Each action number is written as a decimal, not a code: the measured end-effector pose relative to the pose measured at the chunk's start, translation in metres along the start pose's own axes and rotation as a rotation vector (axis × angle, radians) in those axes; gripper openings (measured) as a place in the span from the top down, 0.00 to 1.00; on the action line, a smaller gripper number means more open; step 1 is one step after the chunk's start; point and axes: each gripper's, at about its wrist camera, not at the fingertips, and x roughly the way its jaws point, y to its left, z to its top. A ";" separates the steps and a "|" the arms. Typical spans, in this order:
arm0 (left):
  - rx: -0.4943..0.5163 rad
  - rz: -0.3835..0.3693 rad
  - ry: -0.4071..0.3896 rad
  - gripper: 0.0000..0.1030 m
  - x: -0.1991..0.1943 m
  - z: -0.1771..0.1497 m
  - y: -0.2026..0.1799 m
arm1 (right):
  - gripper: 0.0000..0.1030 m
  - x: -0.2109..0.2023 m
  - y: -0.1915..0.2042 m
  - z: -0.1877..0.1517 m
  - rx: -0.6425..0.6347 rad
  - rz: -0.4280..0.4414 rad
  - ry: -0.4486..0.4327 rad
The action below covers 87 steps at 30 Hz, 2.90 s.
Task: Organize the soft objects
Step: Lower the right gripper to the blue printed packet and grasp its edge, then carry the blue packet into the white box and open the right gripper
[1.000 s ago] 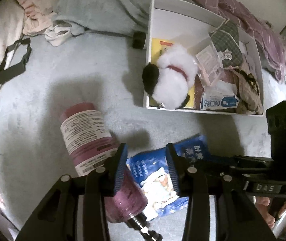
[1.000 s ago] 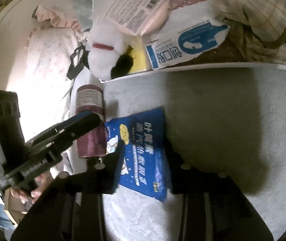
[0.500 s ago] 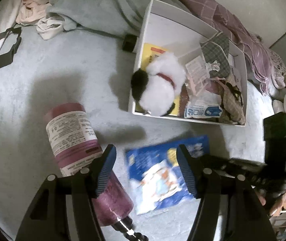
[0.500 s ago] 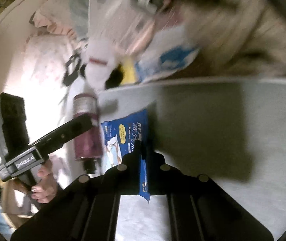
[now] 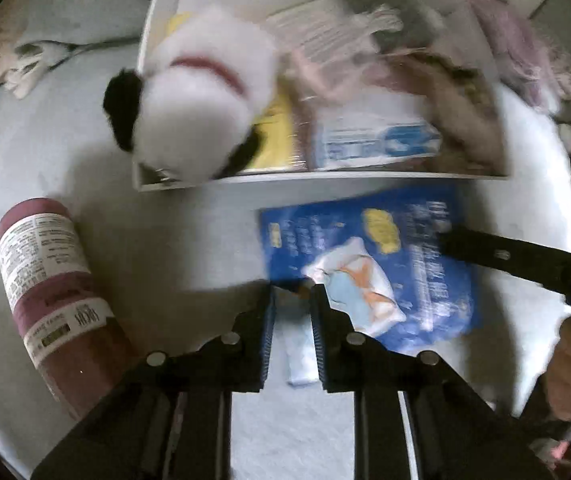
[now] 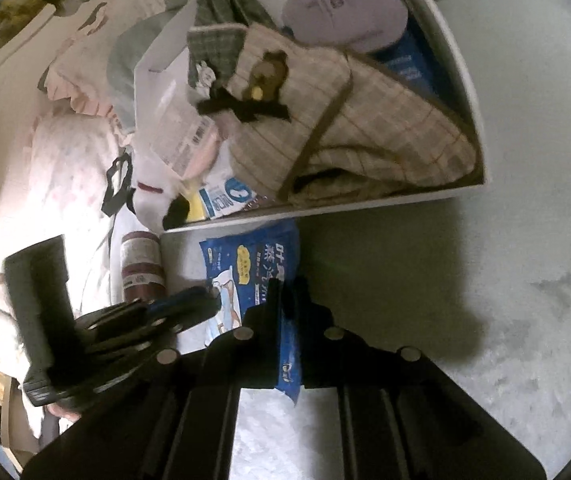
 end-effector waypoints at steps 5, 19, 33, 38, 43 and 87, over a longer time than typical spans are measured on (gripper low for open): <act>0.001 -0.028 -0.005 0.84 0.000 0.001 0.004 | 0.86 0.014 -0.025 0.004 0.082 0.164 0.008; -0.001 0.054 -0.099 0.83 -0.008 -0.007 -0.001 | 0.81 0.022 -0.021 0.000 0.068 0.153 -0.029; -0.012 0.257 -0.132 0.14 -0.005 -0.001 -0.014 | 0.80 0.021 -0.020 -0.004 0.064 0.153 -0.048; 0.036 0.156 -0.110 0.18 -0.009 -0.005 -0.026 | 0.80 0.018 -0.009 -0.006 0.020 0.110 -0.054; 0.020 0.103 -0.078 0.46 -0.007 -0.009 -0.027 | 0.92 0.018 -0.002 -0.007 -0.007 0.164 -0.047; -0.095 -0.171 -0.527 0.64 -0.084 0.029 0.068 | 0.94 0.002 0.116 0.111 -0.151 -0.005 -0.460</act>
